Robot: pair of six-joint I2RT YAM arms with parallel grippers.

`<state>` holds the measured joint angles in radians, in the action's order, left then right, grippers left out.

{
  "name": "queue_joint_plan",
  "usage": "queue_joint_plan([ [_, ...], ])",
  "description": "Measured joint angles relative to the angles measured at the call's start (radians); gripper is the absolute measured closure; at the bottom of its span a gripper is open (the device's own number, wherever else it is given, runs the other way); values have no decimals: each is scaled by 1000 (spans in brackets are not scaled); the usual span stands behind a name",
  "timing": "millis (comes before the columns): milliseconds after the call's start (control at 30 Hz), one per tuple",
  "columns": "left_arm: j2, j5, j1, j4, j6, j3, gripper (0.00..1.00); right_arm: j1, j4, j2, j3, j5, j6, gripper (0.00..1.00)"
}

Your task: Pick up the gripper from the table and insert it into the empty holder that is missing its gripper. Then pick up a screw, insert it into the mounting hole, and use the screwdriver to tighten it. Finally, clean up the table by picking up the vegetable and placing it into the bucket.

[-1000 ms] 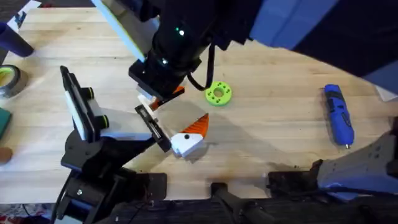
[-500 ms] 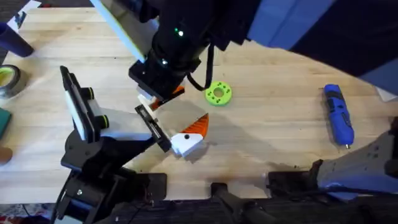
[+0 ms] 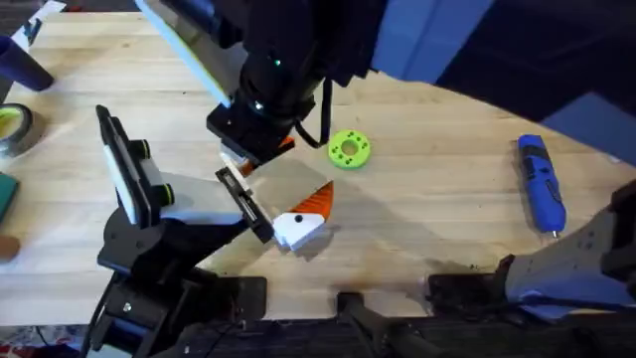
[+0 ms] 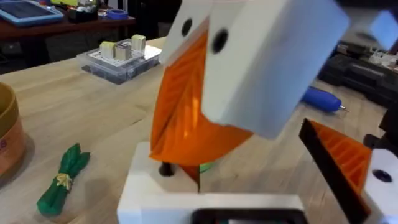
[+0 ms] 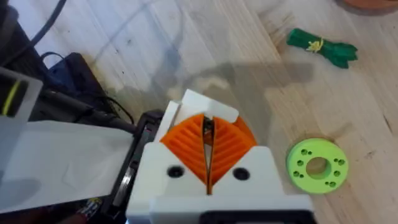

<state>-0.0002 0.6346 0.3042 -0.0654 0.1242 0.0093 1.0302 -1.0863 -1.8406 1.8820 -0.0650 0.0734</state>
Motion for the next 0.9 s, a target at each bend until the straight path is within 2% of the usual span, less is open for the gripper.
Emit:
queue_joint_plan([
  [133,0,0,0,0,0,0,10,0,0,0,0,0,1,978],
  [267,0,0,0,0,0,0,10,0,0,0,0,1,-3,816],
  [433,0,0,0,0,0,0,10,0,0,0,0,1,-6,493],
  [500,0,-1,0,0,0,0,10,-2,1,0,0,7,-8,407],
  [633,0,-3,0,0,1,0,10,-24,0,3,0,21,-13,57],
  [667,0,-3,0,0,0,0,10,-31,0,6,0,21,-15,21],
  [900,0,-2,0,0,0,0,10,-61,-1,39,0,17,-14,7],
])
